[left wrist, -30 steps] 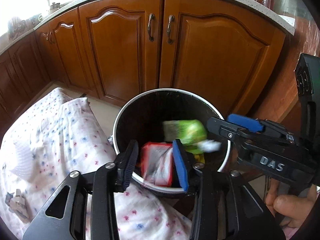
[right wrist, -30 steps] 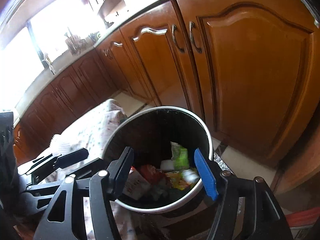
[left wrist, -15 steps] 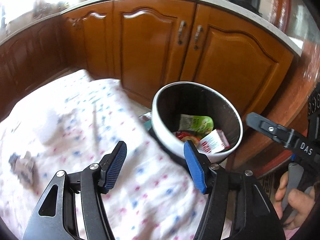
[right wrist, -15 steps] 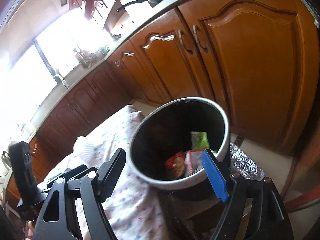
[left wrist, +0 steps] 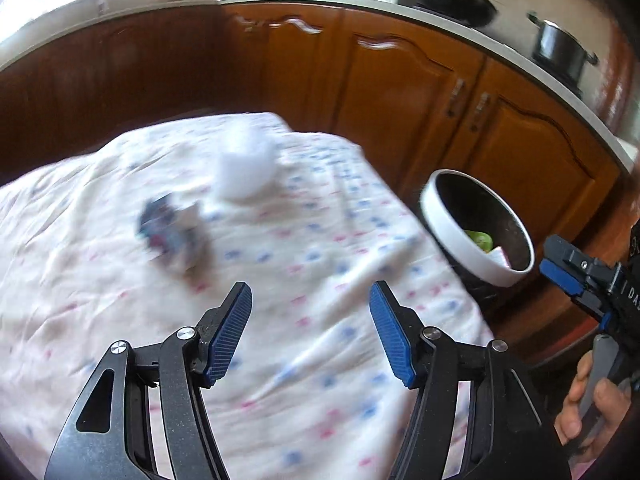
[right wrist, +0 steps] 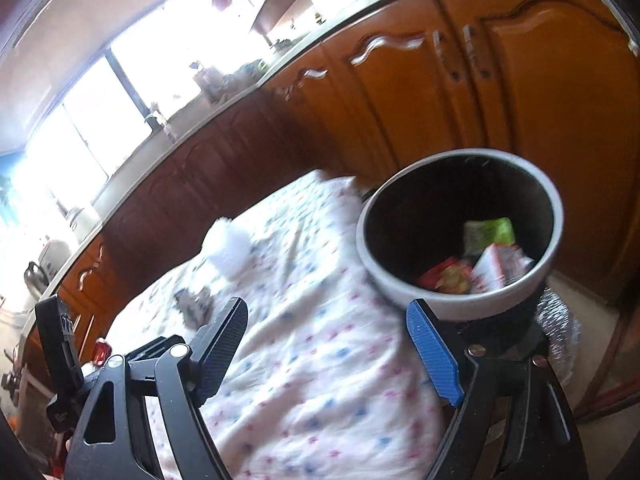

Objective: Collect trash
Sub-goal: 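Grasp the crumpled foil wrapper with the left gripper while the right gripper grasps the white foam net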

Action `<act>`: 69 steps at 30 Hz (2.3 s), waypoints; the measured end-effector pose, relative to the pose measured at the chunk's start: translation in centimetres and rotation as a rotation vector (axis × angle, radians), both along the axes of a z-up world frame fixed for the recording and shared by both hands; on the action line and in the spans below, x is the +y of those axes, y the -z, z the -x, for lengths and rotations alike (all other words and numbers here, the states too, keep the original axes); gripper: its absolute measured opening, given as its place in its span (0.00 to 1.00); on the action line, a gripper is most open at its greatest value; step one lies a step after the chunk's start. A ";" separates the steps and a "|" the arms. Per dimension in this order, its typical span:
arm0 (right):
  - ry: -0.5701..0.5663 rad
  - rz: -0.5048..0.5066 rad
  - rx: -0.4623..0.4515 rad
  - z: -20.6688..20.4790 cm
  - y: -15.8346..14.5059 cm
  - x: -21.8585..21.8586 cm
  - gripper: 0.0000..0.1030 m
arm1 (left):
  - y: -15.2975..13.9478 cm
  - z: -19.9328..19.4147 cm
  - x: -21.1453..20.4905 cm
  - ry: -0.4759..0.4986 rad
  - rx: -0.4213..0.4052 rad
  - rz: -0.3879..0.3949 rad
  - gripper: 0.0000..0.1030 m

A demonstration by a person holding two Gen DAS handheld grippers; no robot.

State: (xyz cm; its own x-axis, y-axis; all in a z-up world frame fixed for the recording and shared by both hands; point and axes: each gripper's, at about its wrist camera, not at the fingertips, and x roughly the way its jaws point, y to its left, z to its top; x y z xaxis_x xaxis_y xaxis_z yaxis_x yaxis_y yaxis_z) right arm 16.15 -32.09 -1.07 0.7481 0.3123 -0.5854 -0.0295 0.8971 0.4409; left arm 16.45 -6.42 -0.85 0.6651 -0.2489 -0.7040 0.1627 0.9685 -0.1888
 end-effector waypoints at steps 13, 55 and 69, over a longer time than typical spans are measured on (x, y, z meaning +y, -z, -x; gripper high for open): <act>-0.159 0.159 0.120 -1.2 1.1 8.7 0.99 | 1.1 1.6 7.9 -0.147 0.022 0.030 0.62; -0.294 0.100 0.173 -20.3 3.7 16.6 0.10 | 3.4 -8.6 9.1 -0.151 0.119 0.009 0.51; -0.199 0.012 0.059 -8.0 0.2 8.5 0.10 | 1.1 -5.1 6.6 -0.042 0.059 0.079 0.02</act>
State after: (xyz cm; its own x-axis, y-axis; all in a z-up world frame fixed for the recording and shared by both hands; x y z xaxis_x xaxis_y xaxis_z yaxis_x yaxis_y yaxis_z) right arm 24.12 -23.56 -1.26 0.6368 0.4434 -0.6307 -0.1810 0.8812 0.4368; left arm 21.60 0.21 -1.93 0.6342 -0.2779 -0.7215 0.1083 0.9559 -0.2730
